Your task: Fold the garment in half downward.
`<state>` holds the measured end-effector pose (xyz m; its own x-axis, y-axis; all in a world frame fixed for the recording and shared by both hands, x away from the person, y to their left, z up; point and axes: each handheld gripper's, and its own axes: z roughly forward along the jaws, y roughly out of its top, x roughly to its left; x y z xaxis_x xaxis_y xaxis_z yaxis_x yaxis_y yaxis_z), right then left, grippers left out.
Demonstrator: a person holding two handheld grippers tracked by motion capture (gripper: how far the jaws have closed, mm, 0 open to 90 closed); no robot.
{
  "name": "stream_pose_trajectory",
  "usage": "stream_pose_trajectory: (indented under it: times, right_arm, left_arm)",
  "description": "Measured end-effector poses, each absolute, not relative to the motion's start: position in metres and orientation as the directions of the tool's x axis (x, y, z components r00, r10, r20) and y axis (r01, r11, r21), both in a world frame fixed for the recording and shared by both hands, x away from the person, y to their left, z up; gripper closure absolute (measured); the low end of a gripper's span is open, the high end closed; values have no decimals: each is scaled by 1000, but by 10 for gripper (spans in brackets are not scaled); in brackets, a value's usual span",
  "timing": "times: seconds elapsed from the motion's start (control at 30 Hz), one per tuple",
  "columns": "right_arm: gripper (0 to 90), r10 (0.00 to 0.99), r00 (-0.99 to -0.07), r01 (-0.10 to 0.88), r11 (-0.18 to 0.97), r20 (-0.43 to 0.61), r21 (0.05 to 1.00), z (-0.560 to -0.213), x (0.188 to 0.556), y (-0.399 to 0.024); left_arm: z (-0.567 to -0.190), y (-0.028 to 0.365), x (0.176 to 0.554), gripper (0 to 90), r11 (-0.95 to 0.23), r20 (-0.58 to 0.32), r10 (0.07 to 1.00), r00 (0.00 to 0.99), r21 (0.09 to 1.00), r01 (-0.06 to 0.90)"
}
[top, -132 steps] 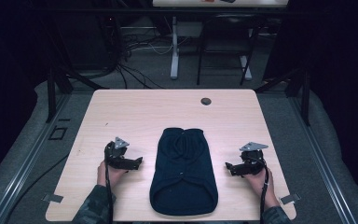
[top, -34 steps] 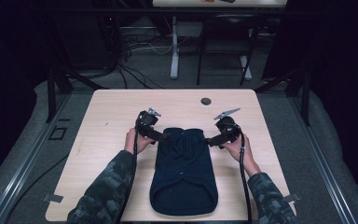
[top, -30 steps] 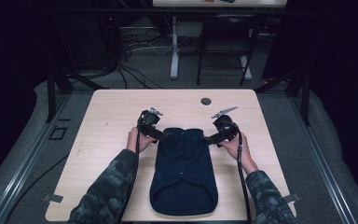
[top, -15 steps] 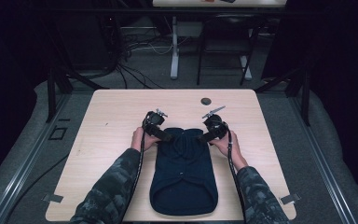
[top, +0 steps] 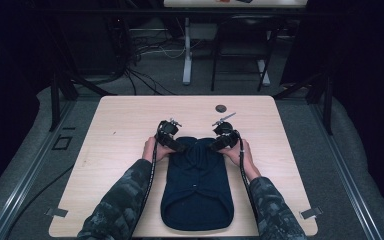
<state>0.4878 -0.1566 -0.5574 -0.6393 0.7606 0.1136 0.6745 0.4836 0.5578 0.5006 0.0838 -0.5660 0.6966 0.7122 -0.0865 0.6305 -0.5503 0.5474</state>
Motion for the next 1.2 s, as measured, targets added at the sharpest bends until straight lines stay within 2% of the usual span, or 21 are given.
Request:
stream_pose_trajectory:
  times: [0.2, 0.27, 0.43, 0.53, 0.77, 0.97, 1.2]
  right_arm:
    - [402, 756, -642, 685, 493, 125, 537, -561, 489, -156]
    - [421, 756, -640, 688, 483, 139, 541, -562, 489, -157]
    - [444, 763, -633, 692, 482, 132, 537, -561, 488, -154]
    - [475, 758, -641, 690, 500, 121, 524, -560, 487, -154]
    - [594, 744, -653, 685, 504, 139, 526, -560, 485, -154]
    - [645, 745, -658, 671, 509, 115, 540, -560, 481, -150]
    - [681, 741, -665, 653, 514, 97, 556, -557, 479, -150]
  left_arm:
    - [-564, 80, 499, 231, -566, -77, 702, 708, 543, 620]
    - [-563, 79, 499, 285, -572, -75, 697, 713, 542, 616]
    - [-563, 78, 499, 293, -577, -76, 694, 716, 535, 617]
    - [-561, 77, 499, 328, -581, -79, 693, 717, 527, 620]
    - [-558, 74, 497, 479, -597, -96, 672, 734, 517, 614]
    - [-558, 72, 497, 622, -602, -123, 654, 746, 513, 612]
    - [-555, 72, 496, 638, -612, -113, 647, 754, 513, 602]
